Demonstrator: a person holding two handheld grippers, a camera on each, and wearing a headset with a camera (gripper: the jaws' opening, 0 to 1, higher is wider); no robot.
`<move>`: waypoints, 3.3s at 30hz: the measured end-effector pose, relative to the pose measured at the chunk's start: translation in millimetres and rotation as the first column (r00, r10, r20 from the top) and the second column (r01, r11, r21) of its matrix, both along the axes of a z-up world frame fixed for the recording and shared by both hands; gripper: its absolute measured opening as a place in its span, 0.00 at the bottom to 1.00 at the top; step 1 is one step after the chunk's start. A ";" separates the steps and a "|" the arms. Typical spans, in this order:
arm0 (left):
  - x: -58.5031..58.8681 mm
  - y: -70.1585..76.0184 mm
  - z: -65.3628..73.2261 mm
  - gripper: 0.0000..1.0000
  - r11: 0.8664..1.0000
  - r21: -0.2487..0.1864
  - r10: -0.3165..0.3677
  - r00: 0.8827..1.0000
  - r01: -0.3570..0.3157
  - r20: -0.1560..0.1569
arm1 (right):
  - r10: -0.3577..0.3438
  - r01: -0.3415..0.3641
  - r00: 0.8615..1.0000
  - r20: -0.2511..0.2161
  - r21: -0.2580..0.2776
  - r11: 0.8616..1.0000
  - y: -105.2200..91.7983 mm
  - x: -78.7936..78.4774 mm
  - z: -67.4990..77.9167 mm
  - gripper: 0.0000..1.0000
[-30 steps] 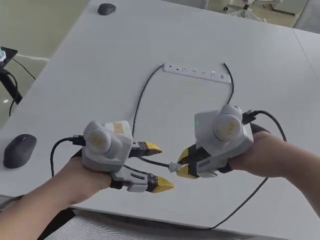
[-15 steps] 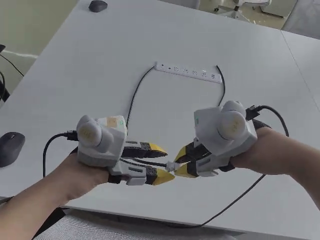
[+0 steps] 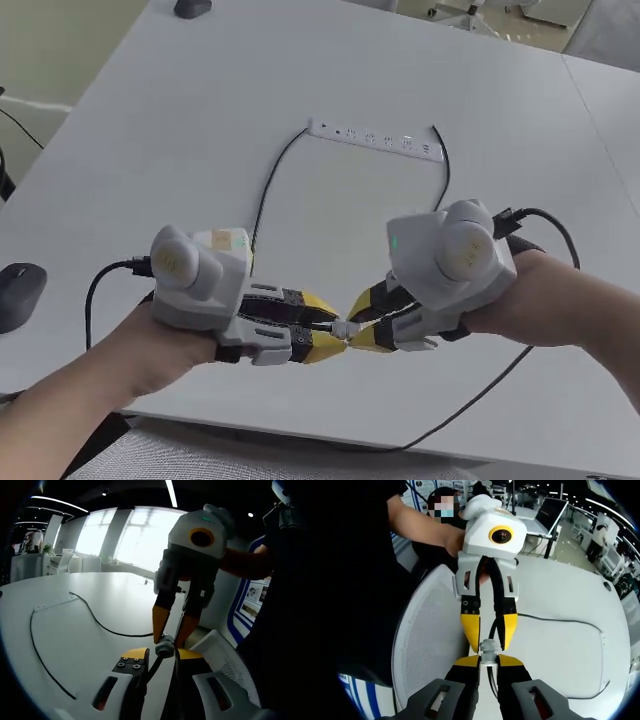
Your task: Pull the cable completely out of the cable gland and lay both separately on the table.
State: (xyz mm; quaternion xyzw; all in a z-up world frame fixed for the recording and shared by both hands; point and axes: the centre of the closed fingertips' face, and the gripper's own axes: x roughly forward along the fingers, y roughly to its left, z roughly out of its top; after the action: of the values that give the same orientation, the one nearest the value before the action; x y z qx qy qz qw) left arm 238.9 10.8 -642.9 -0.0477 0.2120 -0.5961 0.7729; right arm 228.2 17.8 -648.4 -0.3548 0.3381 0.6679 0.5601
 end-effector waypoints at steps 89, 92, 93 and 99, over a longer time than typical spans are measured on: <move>-2.0 -5.5 42.6 0.14 0.994 -0.085 -0.073 0.997 0.074 0.018 | -0.101 0.520 0.657 -0.747 0.352 0.778 -11.1 15.6 52.4 0.14; -4.3 -5.8 43.0 0.14 0.993 -0.080 -0.083 0.996 0.085 0.034 | -0.092 0.509 0.659 -0.746 0.352 0.785 -8.5 12.2 50.9 0.12; -4.9 -5.9 42.9 0.14 0.993 -0.079 -0.087 0.996 0.089 0.034 | -0.094 0.509 0.656 -0.749 0.348 0.787 -7.3 11.2 50.1 0.13; -4.7 -5.9 44.1 0.14 0.992 -0.081 -0.089 0.995 0.093 0.045 | -0.074 0.484 0.639 -0.765 0.325 0.813 -5.0 -1.6 47.9 0.12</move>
State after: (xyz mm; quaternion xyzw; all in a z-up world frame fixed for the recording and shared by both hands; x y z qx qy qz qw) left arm 234.2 4.9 -598.9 -0.0579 0.1731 -0.6399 0.7465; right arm 226.6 12.8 -600.5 0.1551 0.3963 0.7166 0.5526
